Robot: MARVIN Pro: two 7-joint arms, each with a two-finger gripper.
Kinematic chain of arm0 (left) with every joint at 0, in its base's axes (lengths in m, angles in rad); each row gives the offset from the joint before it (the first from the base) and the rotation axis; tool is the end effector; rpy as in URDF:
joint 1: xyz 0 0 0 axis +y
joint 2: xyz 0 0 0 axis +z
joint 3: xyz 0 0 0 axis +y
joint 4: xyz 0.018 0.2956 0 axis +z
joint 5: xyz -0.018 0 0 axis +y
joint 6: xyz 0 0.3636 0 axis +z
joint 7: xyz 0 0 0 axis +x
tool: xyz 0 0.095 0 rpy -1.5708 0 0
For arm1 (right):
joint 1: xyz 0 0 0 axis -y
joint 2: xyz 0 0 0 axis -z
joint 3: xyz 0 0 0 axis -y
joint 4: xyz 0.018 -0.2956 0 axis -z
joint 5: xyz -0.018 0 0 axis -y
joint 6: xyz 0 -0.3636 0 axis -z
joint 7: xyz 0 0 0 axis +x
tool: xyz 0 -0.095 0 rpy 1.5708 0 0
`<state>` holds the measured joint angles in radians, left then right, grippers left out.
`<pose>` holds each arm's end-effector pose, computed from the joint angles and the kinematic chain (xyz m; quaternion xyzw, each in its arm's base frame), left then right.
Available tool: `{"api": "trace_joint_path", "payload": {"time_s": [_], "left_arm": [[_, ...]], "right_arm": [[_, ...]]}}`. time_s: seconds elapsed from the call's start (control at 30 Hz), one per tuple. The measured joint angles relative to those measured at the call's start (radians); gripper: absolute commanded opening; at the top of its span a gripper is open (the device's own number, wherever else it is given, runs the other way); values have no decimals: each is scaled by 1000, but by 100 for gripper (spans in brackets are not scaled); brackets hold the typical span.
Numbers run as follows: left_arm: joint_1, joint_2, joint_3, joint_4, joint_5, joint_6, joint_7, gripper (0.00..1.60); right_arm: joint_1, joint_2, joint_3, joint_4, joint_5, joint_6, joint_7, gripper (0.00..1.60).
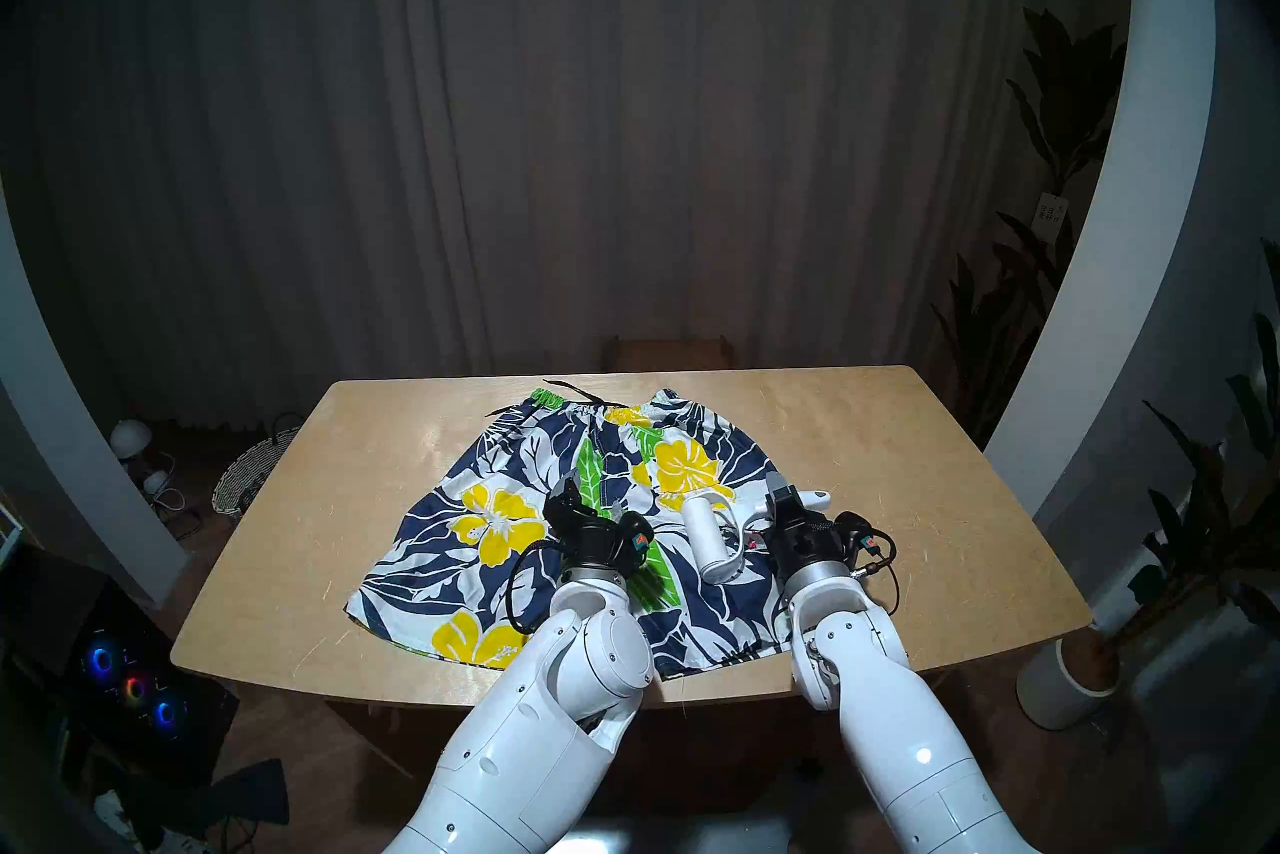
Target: Remove lint and debris from pants with a lint roller
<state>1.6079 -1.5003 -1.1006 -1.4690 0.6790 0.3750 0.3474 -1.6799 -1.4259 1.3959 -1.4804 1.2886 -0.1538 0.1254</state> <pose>0.4166 -0.1416 -0.3907 -0.7012 0.3106 -0.5736 0.2877 0.4268 0.0221 -0.3950 -0.6223 0.3680 -0.5675 0.3941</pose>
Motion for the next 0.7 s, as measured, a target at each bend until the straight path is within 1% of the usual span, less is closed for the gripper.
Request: {"api": "trace_joint_path", "payload": {"time_s": [0.37,0.7], "left_arm": [[-3,4,-6,-8,-7,8,-22,160],[-7,7,-12,-9,-11,11,-33,160]], "right_arm": [[-16,38,59,-13,12,-4,-12,0],[-34,78,96,-58,11,5,-36,0]]}}
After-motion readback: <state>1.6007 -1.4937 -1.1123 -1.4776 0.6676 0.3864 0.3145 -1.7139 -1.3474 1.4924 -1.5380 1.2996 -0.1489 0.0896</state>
